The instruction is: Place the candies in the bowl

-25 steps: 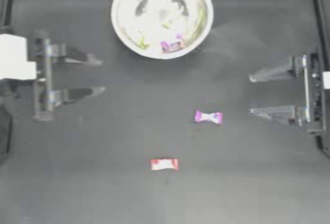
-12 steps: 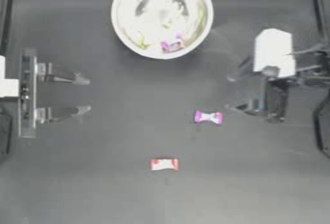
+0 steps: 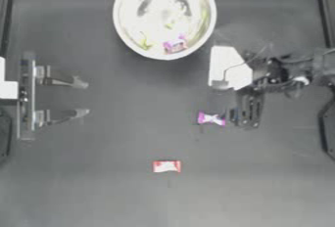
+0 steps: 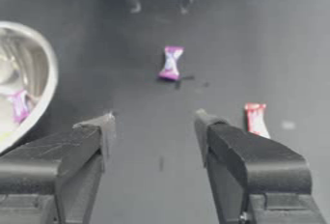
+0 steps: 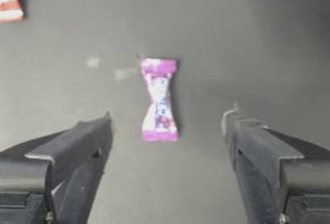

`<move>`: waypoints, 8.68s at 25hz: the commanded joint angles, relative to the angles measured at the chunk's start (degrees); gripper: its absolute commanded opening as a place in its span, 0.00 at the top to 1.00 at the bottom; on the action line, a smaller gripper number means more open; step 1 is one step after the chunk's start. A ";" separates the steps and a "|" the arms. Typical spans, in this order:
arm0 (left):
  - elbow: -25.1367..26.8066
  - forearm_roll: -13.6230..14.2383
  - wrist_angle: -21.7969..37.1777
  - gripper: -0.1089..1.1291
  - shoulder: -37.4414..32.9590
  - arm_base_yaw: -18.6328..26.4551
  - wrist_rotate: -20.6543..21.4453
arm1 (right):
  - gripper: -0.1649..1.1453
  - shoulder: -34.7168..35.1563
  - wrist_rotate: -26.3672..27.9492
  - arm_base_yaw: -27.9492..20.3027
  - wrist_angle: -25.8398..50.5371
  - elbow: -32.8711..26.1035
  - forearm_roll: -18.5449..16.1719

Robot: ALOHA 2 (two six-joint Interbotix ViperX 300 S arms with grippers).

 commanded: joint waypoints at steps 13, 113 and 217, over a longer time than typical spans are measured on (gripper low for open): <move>-0.18 -0.44 -0.44 0.20 -0.88 0.09 0.00 | 0.12 10.81 10.37 4.39 1.32 -4.57 -10.37; 1.05 -2.99 -1.58 0.20 -0.88 0.09 0.09 | 0.12 4.83 10.37 -16.61 -33.05 -10.28 -24.79; -49.57 12.39 33.05 0.17 62.14 -12.83 -20.39 | 0.12 -35.16 10.55 6.24 -39.90 25.05 -12.13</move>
